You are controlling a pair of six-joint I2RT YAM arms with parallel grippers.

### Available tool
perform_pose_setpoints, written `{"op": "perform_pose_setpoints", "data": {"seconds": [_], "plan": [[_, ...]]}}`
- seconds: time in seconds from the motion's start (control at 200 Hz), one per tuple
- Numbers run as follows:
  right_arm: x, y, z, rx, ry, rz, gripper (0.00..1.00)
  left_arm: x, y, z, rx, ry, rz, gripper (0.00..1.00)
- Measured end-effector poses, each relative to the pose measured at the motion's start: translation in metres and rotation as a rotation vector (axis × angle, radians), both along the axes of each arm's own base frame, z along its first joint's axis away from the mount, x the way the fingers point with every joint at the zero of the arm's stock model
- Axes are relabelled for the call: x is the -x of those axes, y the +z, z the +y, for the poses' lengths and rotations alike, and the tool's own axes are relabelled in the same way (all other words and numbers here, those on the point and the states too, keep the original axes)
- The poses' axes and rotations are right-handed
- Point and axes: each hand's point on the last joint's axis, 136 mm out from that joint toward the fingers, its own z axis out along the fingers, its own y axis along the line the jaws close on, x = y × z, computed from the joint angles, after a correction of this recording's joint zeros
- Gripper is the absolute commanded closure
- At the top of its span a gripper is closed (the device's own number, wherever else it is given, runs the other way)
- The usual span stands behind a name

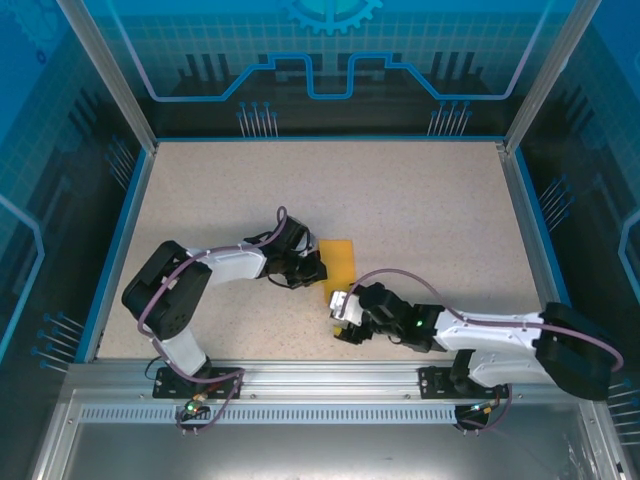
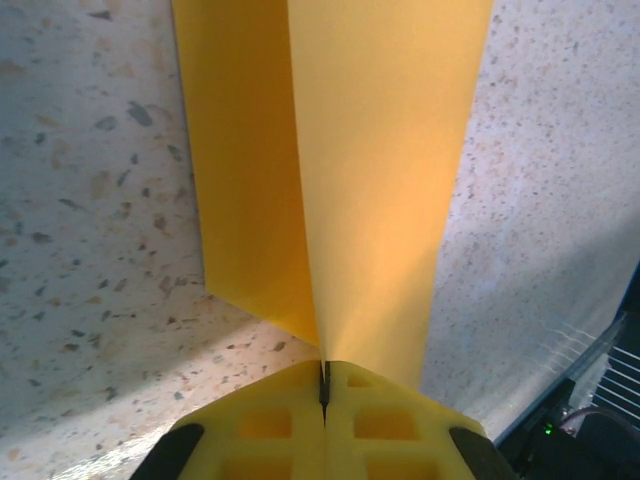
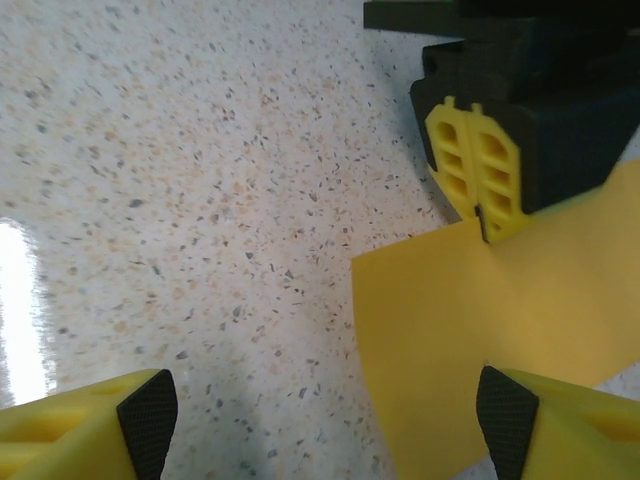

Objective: Fold a paper plane with a square sheet of paper (fold left side to right side)
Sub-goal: Third fold the triangle at the center of the table.

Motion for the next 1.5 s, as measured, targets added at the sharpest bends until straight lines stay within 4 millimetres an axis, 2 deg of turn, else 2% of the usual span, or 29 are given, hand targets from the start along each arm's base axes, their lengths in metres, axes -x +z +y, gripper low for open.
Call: {"op": "perform_pose_setpoints", "data": {"seconds": [0.145,0.28,0.515,0.625,0.745,0.935,0.985,1.1,1.16,1.251,1.376,1.501], "plan": [[-0.011,-0.014,0.012,0.056,-0.004,-0.054,0.22,0.000,0.003,-0.004,0.028,-0.008,0.000,0.98],[-0.027,-0.014,0.024,0.060,-0.032,-0.108,0.28,0.001,0.004,-0.005,0.038,-0.005,0.009,0.98],[-0.042,-0.012,0.034,0.062,-0.064,-0.161,0.50,0.004,0.001,-0.004,0.042,-0.006,0.017,0.99],[-0.043,-0.012,0.032,0.065,-0.079,-0.164,0.55,0.004,0.001,-0.005,0.042,-0.006,0.016,0.99],[-0.043,-0.012,0.028,0.068,-0.091,-0.161,0.68,0.004,0.002,-0.005,0.043,-0.006,0.015,0.99],[-0.042,-0.010,0.021,0.066,-0.117,-0.149,1.00,0.004,0.001,-0.005,0.043,-0.007,0.015,0.97],[-0.042,-0.008,0.019,0.061,-0.125,-0.143,1.00,0.004,0.001,-0.005,0.043,-0.007,0.016,0.94],[-0.040,-0.005,0.016,0.052,-0.128,-0.126,1.00,0.007,0.000,-0.003,0.035,-0.017,0.019,0.78],[-0.038,-0.007,0.014,0.054,-0.127,-0.096,1.00,0.008,0.000,-0.001,0.026,-0.022,0.021,0.69],[-0.035,-0.013,0.010,0.057,-0.124,-0.045,1.00,0.010,0.005,0.006,0.011,-0.035,0.011,0.63],[-0.031,-0.020,0.004,0.058,-0.125,0.032,1.00,0.010,0.016,0.019,-0.011,-0.037,-0.012,0.61],[-0.029,-0.023,0.001,0.041,-0.129,0.110,1.00,0.001,0.029,0.024,-0.027,-0.046,-0.043,0.73]]}}
